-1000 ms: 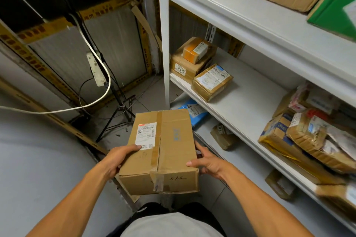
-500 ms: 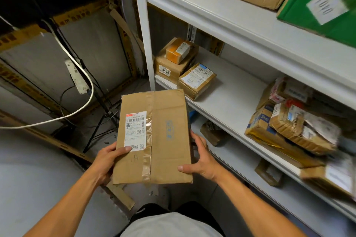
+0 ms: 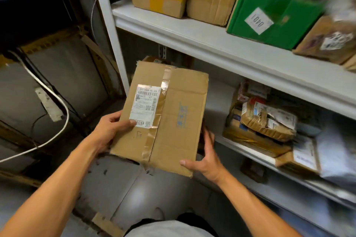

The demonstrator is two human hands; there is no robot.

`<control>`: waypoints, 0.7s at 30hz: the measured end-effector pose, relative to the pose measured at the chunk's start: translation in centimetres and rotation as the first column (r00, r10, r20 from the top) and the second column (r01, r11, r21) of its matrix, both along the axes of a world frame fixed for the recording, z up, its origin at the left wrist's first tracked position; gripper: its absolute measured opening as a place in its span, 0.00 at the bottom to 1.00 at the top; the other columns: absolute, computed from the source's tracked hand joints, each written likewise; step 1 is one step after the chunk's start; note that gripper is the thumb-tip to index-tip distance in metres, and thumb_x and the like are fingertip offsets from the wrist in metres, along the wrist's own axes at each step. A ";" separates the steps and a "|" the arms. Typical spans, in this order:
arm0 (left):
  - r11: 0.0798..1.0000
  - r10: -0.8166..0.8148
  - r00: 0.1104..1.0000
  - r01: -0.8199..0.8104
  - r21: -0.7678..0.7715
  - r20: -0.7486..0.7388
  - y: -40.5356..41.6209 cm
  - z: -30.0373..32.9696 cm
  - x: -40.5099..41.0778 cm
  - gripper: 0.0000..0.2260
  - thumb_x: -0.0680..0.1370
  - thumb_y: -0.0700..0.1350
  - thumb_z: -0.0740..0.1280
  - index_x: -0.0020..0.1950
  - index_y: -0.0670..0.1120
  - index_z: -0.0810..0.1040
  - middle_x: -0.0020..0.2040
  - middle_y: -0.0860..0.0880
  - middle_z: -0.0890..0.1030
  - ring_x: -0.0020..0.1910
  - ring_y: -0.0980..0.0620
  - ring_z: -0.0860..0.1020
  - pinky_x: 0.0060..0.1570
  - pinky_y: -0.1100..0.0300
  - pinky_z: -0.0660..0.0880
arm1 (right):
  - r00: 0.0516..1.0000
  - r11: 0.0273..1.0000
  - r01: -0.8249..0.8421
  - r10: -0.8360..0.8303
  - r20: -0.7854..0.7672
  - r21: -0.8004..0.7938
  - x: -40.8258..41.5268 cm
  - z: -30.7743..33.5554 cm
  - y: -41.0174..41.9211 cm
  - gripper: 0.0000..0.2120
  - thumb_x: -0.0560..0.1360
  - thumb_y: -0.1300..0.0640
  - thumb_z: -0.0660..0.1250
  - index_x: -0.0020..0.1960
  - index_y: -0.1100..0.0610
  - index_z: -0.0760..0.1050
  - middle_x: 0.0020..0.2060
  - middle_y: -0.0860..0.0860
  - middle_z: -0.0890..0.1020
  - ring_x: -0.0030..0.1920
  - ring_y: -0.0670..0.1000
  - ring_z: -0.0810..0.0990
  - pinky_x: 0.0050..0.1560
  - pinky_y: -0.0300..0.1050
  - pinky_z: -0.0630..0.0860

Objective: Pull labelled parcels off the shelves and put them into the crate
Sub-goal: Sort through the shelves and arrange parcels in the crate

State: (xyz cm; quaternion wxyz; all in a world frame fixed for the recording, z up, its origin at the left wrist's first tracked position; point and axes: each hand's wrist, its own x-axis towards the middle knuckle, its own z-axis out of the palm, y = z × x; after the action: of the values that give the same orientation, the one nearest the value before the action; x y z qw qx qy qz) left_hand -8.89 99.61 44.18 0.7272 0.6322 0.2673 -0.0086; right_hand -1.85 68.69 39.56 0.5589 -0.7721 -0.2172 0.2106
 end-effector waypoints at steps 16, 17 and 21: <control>0.942 -0.250 0.968 0.240 0.235 0.013 -6.9 1.8 14.6 0.15 0.77 0.46 0.72 0.61 0.60 0.76 0.51 0.52 0.81 0.48 0.49 0.81 0.42 0.59 0.75 | 0.970 0.986 0.168 -0.170 -0.173 -0.024 6.5 0.4 -4.7 0.73 0.50 0.51 0.88 0.80 0.42 0.42 0.72 0.47 0.69 0.73 0.48 0.68 0.75 0.60 0.65; 0.939 -0.248 0.969 0.239 0.247 0.008 -7.1 1.9 14.9 0.17 0.77 0.47 0.72 0.63 0.60 0.75 0.51 0.53 0.81 0.48 0.50 0.81 0.41 0.59 0.75 | 0.968 0.985 0.167 -0.171 -0.184 -0.037 6.7 0.2 -4.7 0.75 0.49 0.50 0.88 0.80 0.41 0.41 0.73 0.47 0.68 0.73 0.48 0.67 0.76 0.60 0.64; 0.935 -0.256 0.967 0.250 0.253 -0.008 -7.2 1.6 15.6 0.19 0.76 0.47 0.73 0.63 0.63 0.74 0.52 0.51 0.81 0.49 0.48 0.82 0.44 0.56 0.77 | 0.967 0.985 0.166 -0.172 -0.190 -0.048 7.3 -0.4 -4.8 0.78 0.46 0.46 0.89 0.80 0.41 0.38 0.74 0.47 0.66 0.74 0.50 0.65 0.76 0.62 0.63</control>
State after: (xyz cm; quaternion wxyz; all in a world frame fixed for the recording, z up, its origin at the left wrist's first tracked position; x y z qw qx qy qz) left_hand 6.72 92.40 45.83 0.6370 0.7486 0.1736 -0.0603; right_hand 5.42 63.91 39.19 0.5809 -0.7726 -0.0918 0.2394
